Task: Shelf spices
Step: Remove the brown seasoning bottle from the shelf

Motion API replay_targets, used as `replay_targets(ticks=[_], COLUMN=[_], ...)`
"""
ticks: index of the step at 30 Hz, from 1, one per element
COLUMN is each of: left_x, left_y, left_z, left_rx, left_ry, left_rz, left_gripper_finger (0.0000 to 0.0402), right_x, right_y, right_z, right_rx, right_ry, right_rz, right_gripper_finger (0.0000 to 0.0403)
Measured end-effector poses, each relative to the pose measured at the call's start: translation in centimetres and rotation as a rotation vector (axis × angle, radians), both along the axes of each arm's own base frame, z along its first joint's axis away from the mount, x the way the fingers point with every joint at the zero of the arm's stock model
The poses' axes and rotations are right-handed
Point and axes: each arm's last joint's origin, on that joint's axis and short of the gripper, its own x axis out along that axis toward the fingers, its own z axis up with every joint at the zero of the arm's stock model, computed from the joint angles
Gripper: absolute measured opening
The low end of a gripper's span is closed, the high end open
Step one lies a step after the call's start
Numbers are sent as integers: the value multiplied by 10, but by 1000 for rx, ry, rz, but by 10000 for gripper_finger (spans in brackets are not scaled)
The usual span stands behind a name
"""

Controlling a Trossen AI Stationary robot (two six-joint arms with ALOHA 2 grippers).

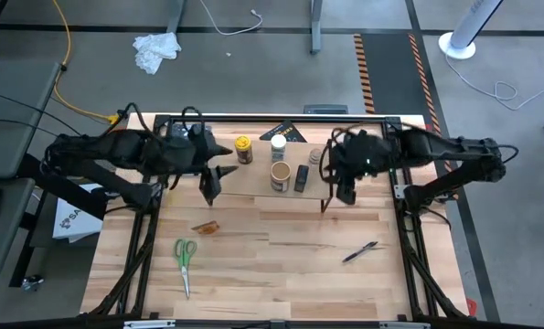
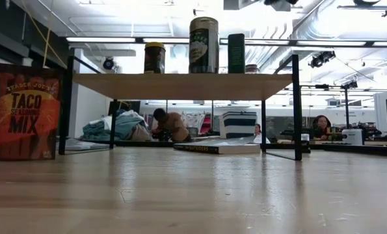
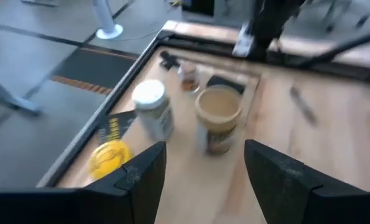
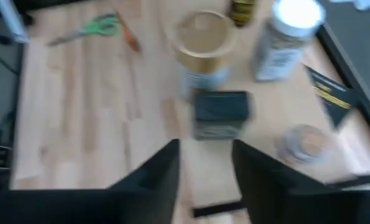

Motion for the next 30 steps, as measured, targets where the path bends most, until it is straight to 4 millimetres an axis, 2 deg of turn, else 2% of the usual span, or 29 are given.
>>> replay_targets(ticks=[3, 6, 11, 14, 18, 30], left_x=[4, 6, 4, 3, 0, -12], left_y=[7, 14, 29, 32, 33, 34], left_z=[4, 6, -1, -8, -10, -20], left_rx=[-88, -103, -191, -162, -133, -95], left_ry=[-64, -99, -35, 45, 81, 238], left_rz=[9, 56, 72, 72, 86, 127], left_gripper_finger=[225, 235, 253, 261, 266, 267], right_x=[-3, -1, 12, 26, 41, 55], right_y=[-14, -23, -36, -43, -55, -94], right_z=[-2, -3, -16, -28, -46, -70], right_rx=[-37, -98, -163, -234, -231, -186], right_ry=[45, 65, 150, 213, 297, 376], right_rz=[-11, 24, 69, 71, 87, 94], right_gripper_finger=[218, 273, 325, 333, 334, 335])
